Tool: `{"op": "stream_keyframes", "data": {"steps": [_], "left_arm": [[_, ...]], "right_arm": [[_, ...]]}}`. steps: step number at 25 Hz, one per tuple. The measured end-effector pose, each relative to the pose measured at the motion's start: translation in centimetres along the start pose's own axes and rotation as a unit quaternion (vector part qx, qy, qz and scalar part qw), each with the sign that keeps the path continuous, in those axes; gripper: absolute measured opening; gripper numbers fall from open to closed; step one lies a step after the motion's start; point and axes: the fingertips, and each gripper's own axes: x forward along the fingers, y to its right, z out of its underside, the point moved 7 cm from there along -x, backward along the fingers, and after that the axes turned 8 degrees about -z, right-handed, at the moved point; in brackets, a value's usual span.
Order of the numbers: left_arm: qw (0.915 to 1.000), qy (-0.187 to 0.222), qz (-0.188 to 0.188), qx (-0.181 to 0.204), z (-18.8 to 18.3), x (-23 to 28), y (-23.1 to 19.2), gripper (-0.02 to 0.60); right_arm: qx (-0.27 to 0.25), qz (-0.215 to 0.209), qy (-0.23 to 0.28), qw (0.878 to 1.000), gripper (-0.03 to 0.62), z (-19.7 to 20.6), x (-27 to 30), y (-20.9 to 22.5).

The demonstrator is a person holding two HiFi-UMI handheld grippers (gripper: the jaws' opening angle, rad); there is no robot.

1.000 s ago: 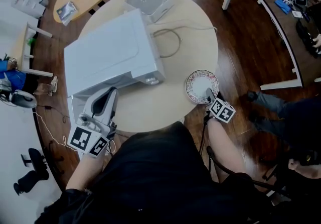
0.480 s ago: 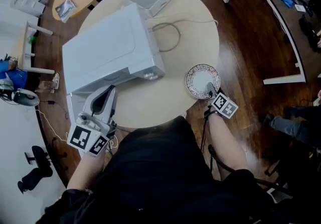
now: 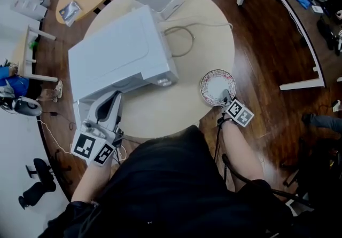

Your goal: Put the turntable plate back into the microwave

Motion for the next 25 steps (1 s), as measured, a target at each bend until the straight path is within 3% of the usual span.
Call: {"op": "stream_keyframes", "data": {"steps": [16, 25], "left_arm": [[0.9997, 0.013, -0.013, -0.017, 0.9, -3.6, -2.8, 0.005], [0.9993, 0.022, -0.022, -0.022, 1.6, -5.8, -4.3, 0.005]], "right_arm": [[0.012, -0.008, 0.063, 0.998, 0.064, -0.6, -2.0, -2.8], [0.066, -0.017, 0.103, 0.992, 0.04, -0.4, -2.2, -4.3]]}}
